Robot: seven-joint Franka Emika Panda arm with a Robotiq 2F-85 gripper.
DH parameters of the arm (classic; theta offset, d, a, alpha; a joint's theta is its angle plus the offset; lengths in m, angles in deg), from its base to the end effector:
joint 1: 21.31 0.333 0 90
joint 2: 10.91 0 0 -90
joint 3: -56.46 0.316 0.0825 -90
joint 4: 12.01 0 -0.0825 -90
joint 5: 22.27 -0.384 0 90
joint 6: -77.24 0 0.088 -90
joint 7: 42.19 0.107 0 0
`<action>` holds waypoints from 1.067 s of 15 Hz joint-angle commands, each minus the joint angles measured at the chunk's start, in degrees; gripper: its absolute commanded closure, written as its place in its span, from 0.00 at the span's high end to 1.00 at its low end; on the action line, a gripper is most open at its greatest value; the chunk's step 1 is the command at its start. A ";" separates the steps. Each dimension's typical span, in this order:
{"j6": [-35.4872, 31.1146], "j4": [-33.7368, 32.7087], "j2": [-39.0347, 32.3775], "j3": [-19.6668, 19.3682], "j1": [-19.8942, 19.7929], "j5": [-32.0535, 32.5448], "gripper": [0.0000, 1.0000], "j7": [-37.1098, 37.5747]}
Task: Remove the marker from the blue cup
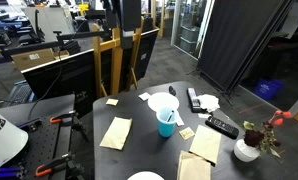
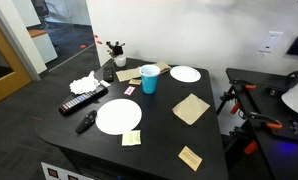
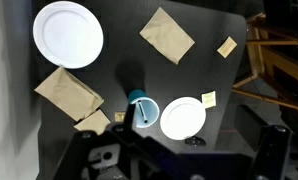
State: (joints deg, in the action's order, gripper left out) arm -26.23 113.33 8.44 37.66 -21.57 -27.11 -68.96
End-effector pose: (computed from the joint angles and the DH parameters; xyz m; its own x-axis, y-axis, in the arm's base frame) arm 0.4253 -0.1517 0.5137 0.9912 0.1298 0.0276 0.1327 -0.9718 -0.1951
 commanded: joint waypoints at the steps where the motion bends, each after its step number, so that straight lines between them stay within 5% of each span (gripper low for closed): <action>1: 0.21 -0.16 -0.28 1.78 -2.05 -0.63 1.00 -0.55; 9: 0.21 -0.16 -0.28 1.78 -2.05 -0.63 1.00 -0.55; 16: -11.05 3.34 -6.02 2.26 -2.22 -2.38 1.00 -2.63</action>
State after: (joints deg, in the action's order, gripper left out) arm -31.65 115.06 5.31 38.77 -22.63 -27.33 -68.99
